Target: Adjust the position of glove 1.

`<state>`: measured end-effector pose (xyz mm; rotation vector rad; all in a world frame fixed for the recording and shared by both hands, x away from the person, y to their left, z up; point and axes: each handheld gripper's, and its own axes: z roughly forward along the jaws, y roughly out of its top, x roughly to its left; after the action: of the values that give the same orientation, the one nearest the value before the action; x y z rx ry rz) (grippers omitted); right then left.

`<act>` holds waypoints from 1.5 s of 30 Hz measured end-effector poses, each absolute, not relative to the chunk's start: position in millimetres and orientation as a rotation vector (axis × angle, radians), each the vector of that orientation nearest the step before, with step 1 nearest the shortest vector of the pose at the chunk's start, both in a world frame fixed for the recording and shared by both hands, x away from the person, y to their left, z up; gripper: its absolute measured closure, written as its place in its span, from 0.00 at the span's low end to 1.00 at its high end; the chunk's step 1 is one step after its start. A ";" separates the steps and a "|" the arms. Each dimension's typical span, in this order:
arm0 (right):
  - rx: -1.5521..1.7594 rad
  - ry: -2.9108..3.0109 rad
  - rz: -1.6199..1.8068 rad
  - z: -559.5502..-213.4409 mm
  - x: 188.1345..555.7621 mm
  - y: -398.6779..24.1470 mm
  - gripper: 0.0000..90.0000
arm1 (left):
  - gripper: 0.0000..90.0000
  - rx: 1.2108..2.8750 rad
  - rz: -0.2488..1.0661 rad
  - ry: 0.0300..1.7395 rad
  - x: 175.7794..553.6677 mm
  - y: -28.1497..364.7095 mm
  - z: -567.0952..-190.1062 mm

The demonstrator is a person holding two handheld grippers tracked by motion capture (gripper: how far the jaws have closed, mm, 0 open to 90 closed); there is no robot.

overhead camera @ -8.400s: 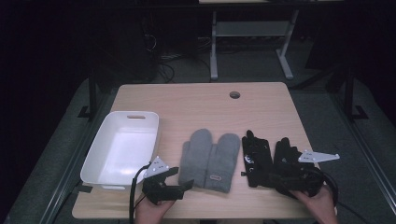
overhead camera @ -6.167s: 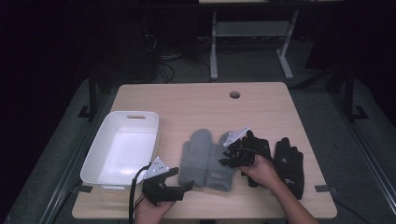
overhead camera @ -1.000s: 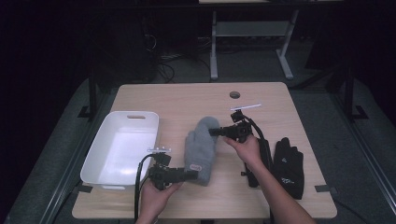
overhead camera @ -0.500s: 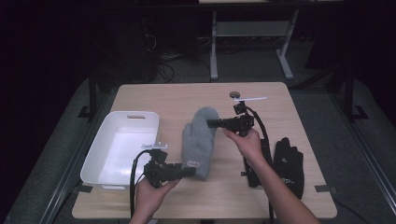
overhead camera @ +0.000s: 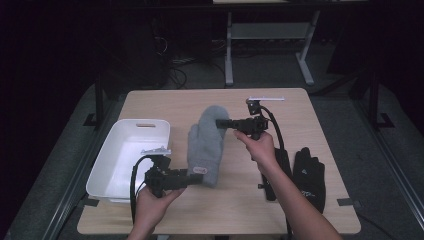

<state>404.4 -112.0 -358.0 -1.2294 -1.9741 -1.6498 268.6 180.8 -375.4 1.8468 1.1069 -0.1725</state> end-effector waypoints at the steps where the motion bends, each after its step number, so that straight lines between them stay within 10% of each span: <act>1: -1.227 -1.983 -1.650 -357.3 405.3 -110.8 0.83 | 0.50 1.844 -0.174 1.107 268.7 181.7 -374.5; 45: -1.116 -2.026 -1.653 -314.0 421.5 -23.1 0.82 | 0.50 1.751 -0.086 1.171 260.8 258.0 -339.6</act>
<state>421.5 -23.1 -314.0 -1.1162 -2.0256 -1.6526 260.8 258.0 -339.6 1.7509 1.1707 -0.0863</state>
